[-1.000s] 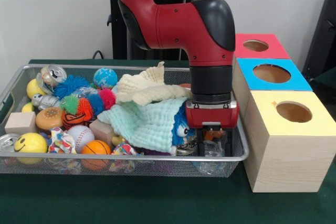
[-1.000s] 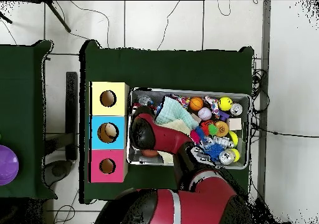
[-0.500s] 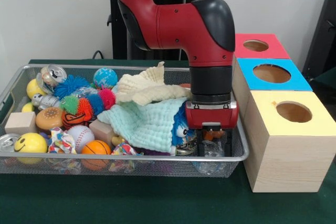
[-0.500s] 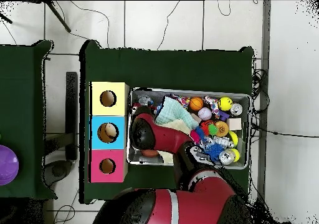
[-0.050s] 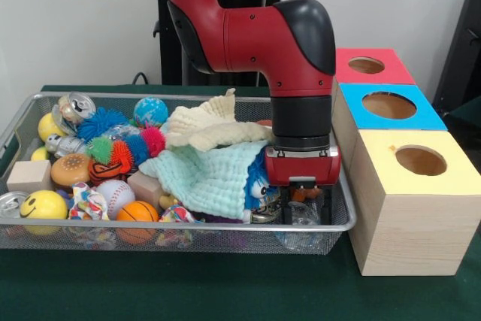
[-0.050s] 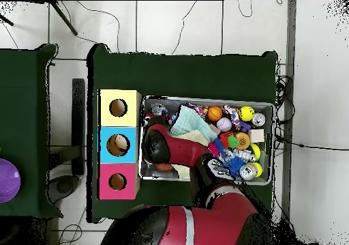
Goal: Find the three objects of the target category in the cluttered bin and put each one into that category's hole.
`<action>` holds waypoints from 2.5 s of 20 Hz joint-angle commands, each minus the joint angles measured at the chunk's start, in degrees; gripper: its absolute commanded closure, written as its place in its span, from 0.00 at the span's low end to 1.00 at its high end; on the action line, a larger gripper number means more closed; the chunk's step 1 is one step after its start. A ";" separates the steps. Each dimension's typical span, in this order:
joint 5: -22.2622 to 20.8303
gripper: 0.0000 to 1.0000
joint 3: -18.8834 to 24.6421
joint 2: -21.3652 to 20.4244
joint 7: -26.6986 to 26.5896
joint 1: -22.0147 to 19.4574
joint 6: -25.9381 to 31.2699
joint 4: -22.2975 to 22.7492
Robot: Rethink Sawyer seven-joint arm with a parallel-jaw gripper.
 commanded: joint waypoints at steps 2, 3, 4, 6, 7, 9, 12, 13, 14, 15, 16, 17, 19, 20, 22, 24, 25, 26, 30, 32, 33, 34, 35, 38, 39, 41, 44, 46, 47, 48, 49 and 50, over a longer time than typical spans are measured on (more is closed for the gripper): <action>-0.78 0.00 -0.62 8.33 7.52 -1.82 -1.00 -7.46; -0.91 0.00 -0.54 8.31 7.49 -1.89 -0.92 -7.51; -1.02 0.00 -0.50 8.28 7.54 -1.94 -0.90 -7.47; -1.32 0.00 -0.46 8.30 7.53 -2.07 -0.94 -7.46; -1.46 0.00 -0.42 8.34 7.52 -2.15 -0.97 -7.48; -1.64 1.00 -0.52 8.34 7.79 -2.05 -1.00 -7.57; -1.45 1.00 -0.71 8.22 7.96 -1.96 -0.93 -7.44; -1.57 1.00 -0.74 8.05 7.98 -2.02 -0.69 -7.29; -1.69 1.00 -0.77 7.88 8.00 -2.08 -0.45 -7.15; -2.00 1.00 -0.63 7.66 8.06 -2.41 -0.19 -6.84; -2.04 1.00 -0.59 7.49 8.16 -2.48 -0.05 -6.58; -2.10 1.00 -0.49 7.33 8.24 -2.59 0.12 -6.31; -1.80 1.00 -0.55 6.49 8.22 -2.47 1.13 -5.70; -1.65 1.00 -0.58 6.07 8.21 -2.41 1.63 -5.39; -1.40 1.00 -0.31 5.40 8.35 -2.58 2.58 -4.73; -1.69 1.00 0.24 5.40 8.43 -3.08 2.67 -4.56; -1.77 1.00 0.41 5.51 8.45 -3.21 2.60 -4.62; -1.72 1.00 0.44 5.49 8.50 -3.21 2.61 -4.60; -0.60 1.00 0.52 4.78 9.15 -2.88 3.62 -3.88; -0.46 1.00 1.20 4.09 9.65 -3.35 4.25 -2.84; -0.57 1.00 1.55 3.85 9.63 -3.72 4.68 -2.57; -0.87 1.00 1.87 3.39 9.38 -4.17 5.33 -2.20; -1.35 1.00 2.34 3.07 9.22 -4.82 5.72 -1.65; -2.89 1.00 3.79 2.31 8.03 -6.91 7.25 -0.57; -3.32 1.00 4.53 2.28 7.33 -7.80 8.15 -0.82; -4.43 1.00 5.88 1.96 6.46 -9.43 9.03 -0.14; -5.65 1.00 7.22 1.23 5.52 -11.18 10.53 0.79; -6.32 1.00 8.16 0.85 5.10 -12.29 11.57 1.28; -6.53 1.00 8.57 0.76 4.89 -12.75 12.09 1.33; -6.68 1.00 8.83 0.65 4.84 -13.04 12.42 1.46; -6.68 1.00 9.01 0.57 4.68 -13.19 12.96 1.22; -6.77 1.00 9.15 0.47 4.67 -13.33 13.32 1.17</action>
